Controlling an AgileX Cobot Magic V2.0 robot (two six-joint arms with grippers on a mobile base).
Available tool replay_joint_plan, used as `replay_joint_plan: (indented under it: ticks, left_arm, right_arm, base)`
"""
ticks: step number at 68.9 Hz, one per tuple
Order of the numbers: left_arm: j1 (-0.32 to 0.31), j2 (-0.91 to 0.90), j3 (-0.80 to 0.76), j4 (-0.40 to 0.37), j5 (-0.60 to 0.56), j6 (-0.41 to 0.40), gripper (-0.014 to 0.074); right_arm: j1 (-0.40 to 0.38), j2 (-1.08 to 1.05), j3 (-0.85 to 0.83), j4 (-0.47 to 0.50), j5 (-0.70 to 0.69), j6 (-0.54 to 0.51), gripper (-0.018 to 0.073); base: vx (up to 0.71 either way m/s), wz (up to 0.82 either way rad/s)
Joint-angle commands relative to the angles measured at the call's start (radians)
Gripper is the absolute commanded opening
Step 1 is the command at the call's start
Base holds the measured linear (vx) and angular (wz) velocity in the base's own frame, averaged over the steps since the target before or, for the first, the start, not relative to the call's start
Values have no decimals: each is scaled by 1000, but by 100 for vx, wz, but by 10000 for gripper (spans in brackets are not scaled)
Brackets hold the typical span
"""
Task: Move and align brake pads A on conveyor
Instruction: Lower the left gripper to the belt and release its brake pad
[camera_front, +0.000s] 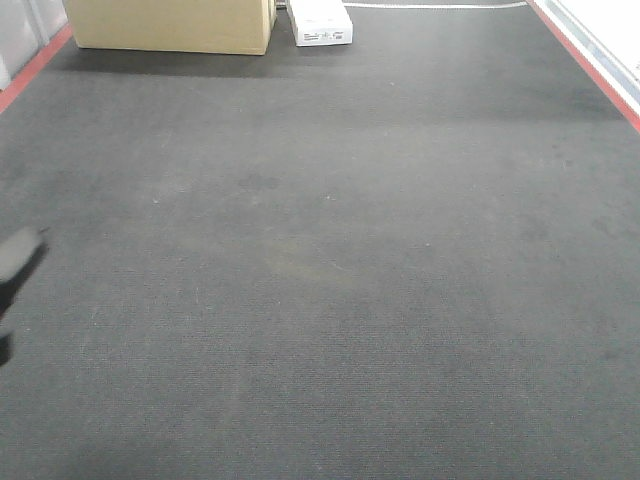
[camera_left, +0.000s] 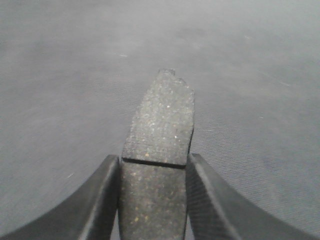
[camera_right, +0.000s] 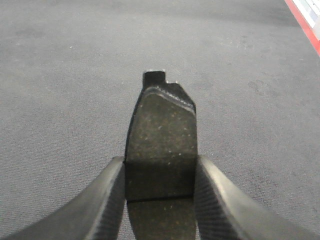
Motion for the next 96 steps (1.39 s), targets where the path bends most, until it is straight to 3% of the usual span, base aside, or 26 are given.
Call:
replay_joint_plan:
  ticks: [1, 7, 14, 21, 31, 36, 42, 47, 50, 55, 63, 68, 73, 82, 96]
  left_arm:
    - [-8, 94, -84, -155, -86, 146, 150]
    - [-55, 182, -136, -250, -82, 251, 150]
    - [-145, 262, -192, -287, -82, 319, 154]
    - [-266, 349, -244, -283, -87, 328, 157]
    - [-378, 458, -307, -227, -85, 295, 162]
    - [-410, 520, -343, -147, -76, 201, 164]
    - [-435, 588, -391, 0, -51, 31, 164]
    - [-444, 651, -443, 152, 2, -182, 164]
    - [-447, 691, -487, 277, 50, -357, 164]
    - [-450, 759, -547, 416, 142, -600, 165]
    - [-450, 849, -634, 593, 248, -872, 167]
    - [-450, 895, -667, 640, 262, -990, 169]
    - [-450, 929, -683, 646, 255, -1054, 172]
    - [-450, 974, -687, 646, 244, -1092, 179]
    - [-450, 1032, -687, 614, 265, -1097, 189]
  right_arm:
    - [-6, 6, -31, 2, -94, -11, 14]
    - [-6, 6, -31, 2, -94, -11, 14]
    - [-6, 6, -31, 2, -94, -11, 14]
    - [-6, 6, -31, 2, -94, -11, 14]
    - [-6, 6, -31, 2, -94, -11, 14]
    - [-6, 6, -31, 2, -94, -11, 14]
    - [-6, 6, -31, 2, -94, -11, 14]
    - [-6, 6, -31, 2, -94, -11, 14]
    - [-6, 6, -31, 2, -94, -11, 14]
    - [-6, 6, -31, 2, -94, -11, 14]
    - [-6, 6, -31, 2, -94, -11, 14]
    - [-6, 6, -31, 2, -94, -11, 14]
    - [-6, 6, -31, 2, -94, -11, 14]
    - [-6, 6, -31, 2, -94, -11, 14]
    - [-6, 6, -31, 2, -94, -11, 14]
  base:
    - [0, 0]
    - [0, 0]
    - [0, 0]
    - [0, 0]
    - [0, 0]
    - [0, 0]
    - [0, 0]
    - [0, 0]
    - [0, 0]
    - [0, 0]
    - [0, 0]
    - [0, 0]
    - [0, 0]
    - [0, 0]
    - [0, 0]
